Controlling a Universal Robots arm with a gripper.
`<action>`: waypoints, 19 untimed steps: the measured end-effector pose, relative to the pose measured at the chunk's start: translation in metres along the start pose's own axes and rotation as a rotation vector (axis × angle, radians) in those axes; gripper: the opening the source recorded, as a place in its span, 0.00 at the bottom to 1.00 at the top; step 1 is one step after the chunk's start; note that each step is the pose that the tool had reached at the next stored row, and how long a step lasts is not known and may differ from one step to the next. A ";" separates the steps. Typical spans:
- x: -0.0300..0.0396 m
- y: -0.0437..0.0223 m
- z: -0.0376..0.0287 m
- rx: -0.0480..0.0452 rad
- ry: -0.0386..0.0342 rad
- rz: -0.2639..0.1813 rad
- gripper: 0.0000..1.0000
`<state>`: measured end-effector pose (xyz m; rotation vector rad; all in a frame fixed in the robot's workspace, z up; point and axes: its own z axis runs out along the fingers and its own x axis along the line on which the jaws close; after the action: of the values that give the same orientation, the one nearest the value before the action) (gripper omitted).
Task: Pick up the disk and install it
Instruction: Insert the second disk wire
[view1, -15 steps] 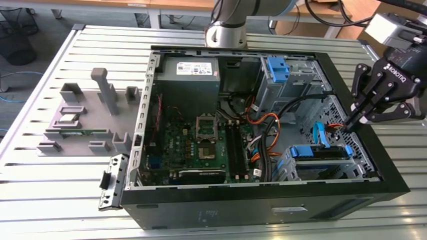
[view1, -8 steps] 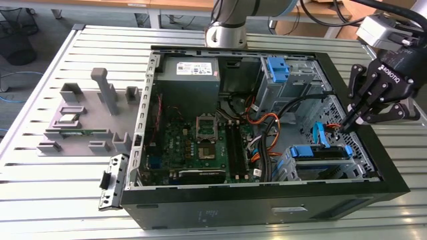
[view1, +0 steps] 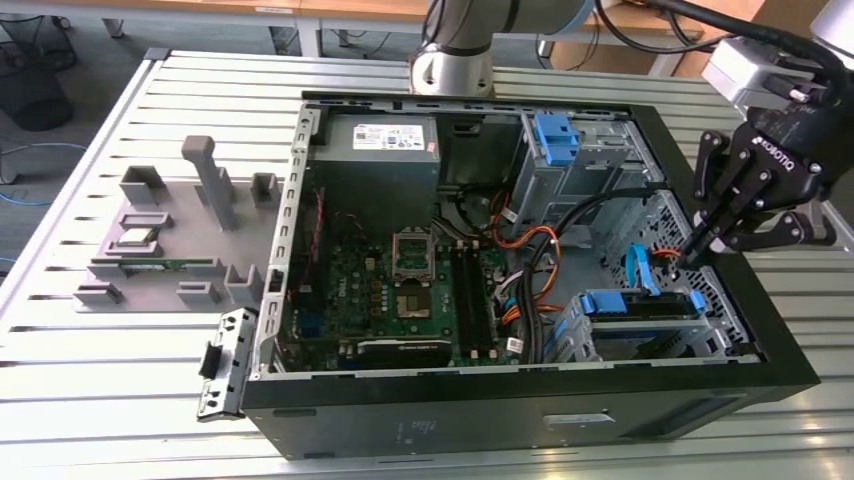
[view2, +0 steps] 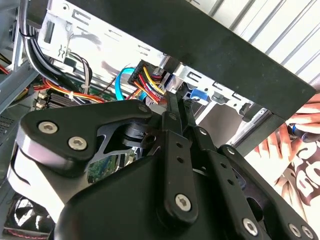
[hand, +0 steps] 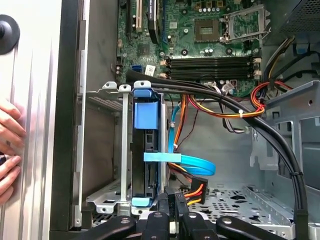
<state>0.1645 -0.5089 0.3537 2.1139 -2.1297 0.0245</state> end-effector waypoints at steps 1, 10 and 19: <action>0.0007 0.0007 0.0001 0.0051 -0.0027 0.000 0.17; 0.0069 0.0085 0.0015 0.0431 -0.0307 0.002 0.17; 0.0136 0.0167 0.0030 0.0793 -0.0558 0.004 0.17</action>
<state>0.1476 -0.5226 0.3536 2.1788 -2.1993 0.0518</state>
